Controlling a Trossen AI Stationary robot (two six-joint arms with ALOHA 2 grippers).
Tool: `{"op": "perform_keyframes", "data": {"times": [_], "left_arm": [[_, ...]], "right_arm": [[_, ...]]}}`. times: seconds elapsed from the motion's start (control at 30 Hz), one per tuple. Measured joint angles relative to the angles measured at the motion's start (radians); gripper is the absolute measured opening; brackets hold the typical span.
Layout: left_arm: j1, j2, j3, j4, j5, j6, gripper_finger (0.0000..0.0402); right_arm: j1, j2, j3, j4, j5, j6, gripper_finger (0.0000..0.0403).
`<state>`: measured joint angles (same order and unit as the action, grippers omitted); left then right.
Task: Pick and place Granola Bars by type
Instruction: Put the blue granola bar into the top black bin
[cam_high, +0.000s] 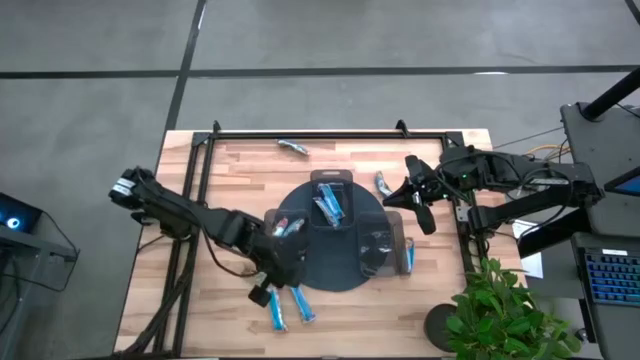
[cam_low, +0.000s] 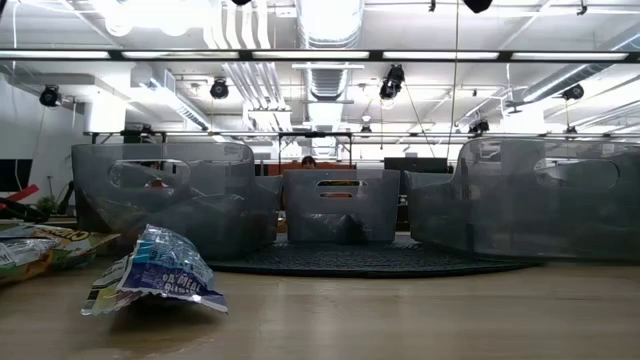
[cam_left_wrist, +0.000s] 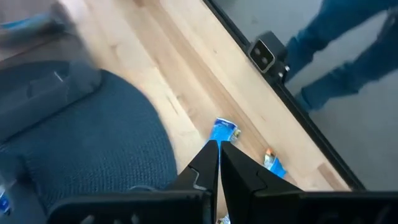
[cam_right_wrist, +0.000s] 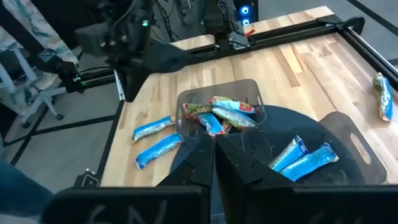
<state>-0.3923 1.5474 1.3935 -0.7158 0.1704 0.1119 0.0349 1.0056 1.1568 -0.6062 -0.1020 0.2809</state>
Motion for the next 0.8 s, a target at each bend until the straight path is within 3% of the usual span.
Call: {"op": "perform_keyframes", "data": {"times": [0.17,0.4,0.8], "left_arm": [[-0.049,0.058,0.055,-0.013,-0.019,0.051,0.0],[-0.118,0.139,0.157,-0.114,-0.209,0.233,0.0],[-0.17,0.273,0.208,-0.123,-0.193,0.418,0.0]], "right_arm": [[0.0,0.027,0.0,-0.023,0.0,0.02,0.0009],[0.0,0.053,-0.001,-0.028,0.0,0.045,0.0009],[0.0,0.055,-0.001,-0.034,0.03,-0.002,0.0009]]}}
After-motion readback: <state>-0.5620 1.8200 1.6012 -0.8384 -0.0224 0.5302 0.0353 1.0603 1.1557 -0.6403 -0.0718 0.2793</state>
